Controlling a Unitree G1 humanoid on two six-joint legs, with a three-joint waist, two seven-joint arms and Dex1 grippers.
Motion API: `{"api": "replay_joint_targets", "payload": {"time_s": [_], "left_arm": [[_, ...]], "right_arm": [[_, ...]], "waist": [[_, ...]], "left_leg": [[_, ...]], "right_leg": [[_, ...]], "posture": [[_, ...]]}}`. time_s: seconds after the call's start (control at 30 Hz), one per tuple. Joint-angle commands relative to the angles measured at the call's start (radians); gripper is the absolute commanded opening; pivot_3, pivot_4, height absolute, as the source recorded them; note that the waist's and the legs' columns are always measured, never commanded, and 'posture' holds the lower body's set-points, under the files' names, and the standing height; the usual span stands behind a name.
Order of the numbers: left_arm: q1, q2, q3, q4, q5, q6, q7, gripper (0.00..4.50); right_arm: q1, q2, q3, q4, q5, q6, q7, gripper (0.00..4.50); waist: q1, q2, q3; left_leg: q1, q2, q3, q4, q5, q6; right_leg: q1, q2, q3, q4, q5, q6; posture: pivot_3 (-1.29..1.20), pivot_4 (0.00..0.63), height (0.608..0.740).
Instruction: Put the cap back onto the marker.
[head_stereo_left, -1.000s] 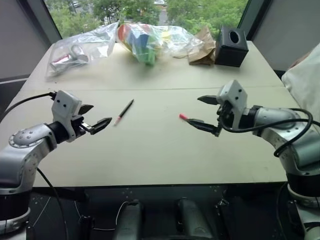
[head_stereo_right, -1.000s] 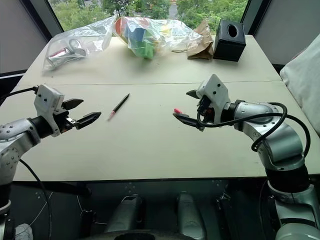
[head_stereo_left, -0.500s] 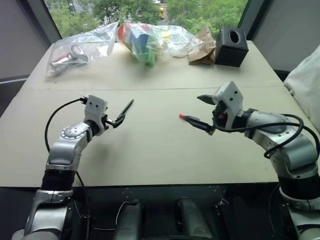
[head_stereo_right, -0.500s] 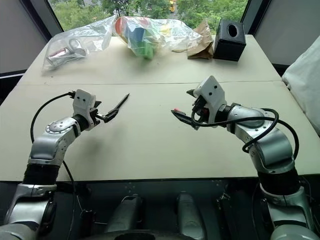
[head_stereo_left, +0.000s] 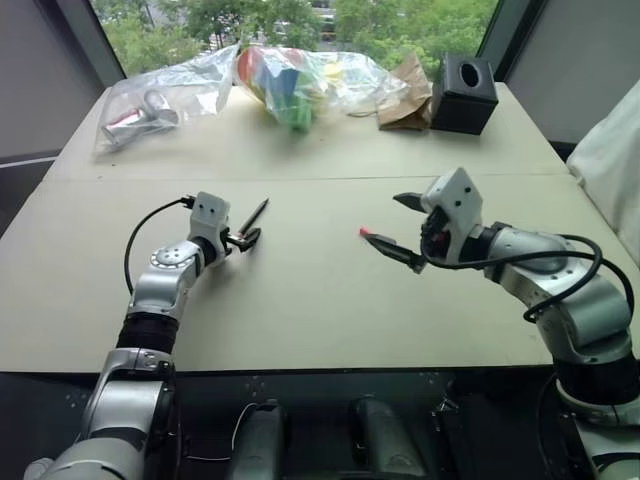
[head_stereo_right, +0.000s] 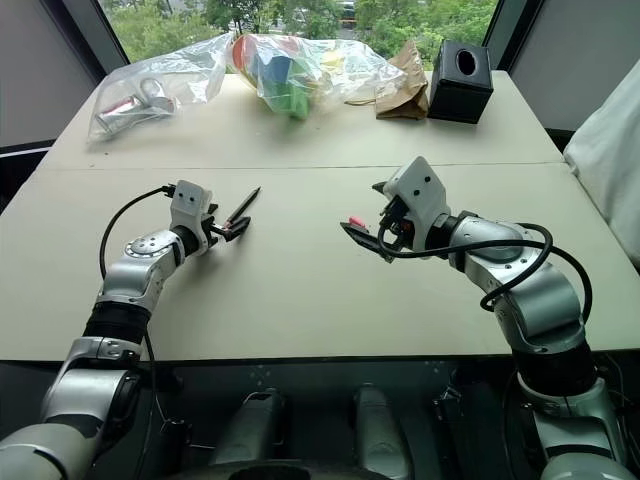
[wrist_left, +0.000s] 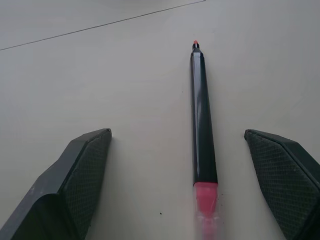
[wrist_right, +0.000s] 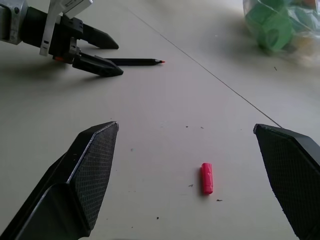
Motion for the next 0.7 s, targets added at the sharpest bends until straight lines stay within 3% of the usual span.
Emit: {"api": "replay_joint_targets", "payload": {"time_s": [0.03, 0.07, 0.17, 0.4, 0.7], "left_arm": [[-0.002, -0.001, 0.003, 0.053, 0.02, 0.022, 0.0, 4.46], [-0.003, -0.003, 0.0, 0.057, 0.022, 0.024, -0.003, 4.46], [-0.007, -0.004, -0.005, 0.056, 0.019, 0.038, -0.015, 3.65], [-0.011, -0.005, -0.006, 0.056, 0.019, 0.055, -0.029, 0.07], [-0.014, -0.013, -0.006, 0.029, 0.009, 0.073, -0.049, 0.0]], "right_arm": [[-0.011, 0.005, -0.012, -0.036, -0.003, -0.011, -0.008, 4.5], [-0.012, 0.005, -0.012, -0.034, -0.003, -0.013, -0.009, 4.5], [-0.015, 0.005, -0.009, -0.029, -0.006, -0.017, -0.01, 4.5], [-0.014, 0.009, -0.003, -0.026, -0.018, -0.027, -0.009, 4.5], [-0.012, 0.019, 0.007, -0.016, -0.044, -0.036, -0.015, 4.5]], "waist": [[0.0, 0.0, -0.001], [0.0, 0.001, -0.001], [-0.001, 0.001, -0.001], [-0.001, 0.001, -0.001], [-0.001, 0.001, -0.001]], "left_leg": [[0.0, 0.0, 0.0, 0.0, 0.0, 0.0], [0.0, 0.0, 0.0, 0.0, 0.0, 0.0], [0.001, 0.0, 0.0, 0.0, 0.0, 0.0], [0.001, 0.0, 0.0, 0.0, 0.0, 0.0], [0.001, 0.0, 0.0, 0.0, 0.0, 0.0]], "right_leg": [[0.0, 0.0, 0.0, 0.0, 0.0, 0.0], [0.0, 0.0, 0.0, 0.0, 0.0, 0.0], [0.001, 0.0, 0.0, 0.0, 0.0, 0.0], [0.001, 0.0, 0.0, 0.0, 0.0, 0.0], [0.001, 0.0, 0.0, 0.0, 0.0, 0.0]], "posture": [[0.0, 0.15, 0.74], [0.0, 0.15, 0.74], [0.0, 0.15, 0.74], [0.0, 0.15, 0.74], [0.0, 0.15, 0.74]]}}
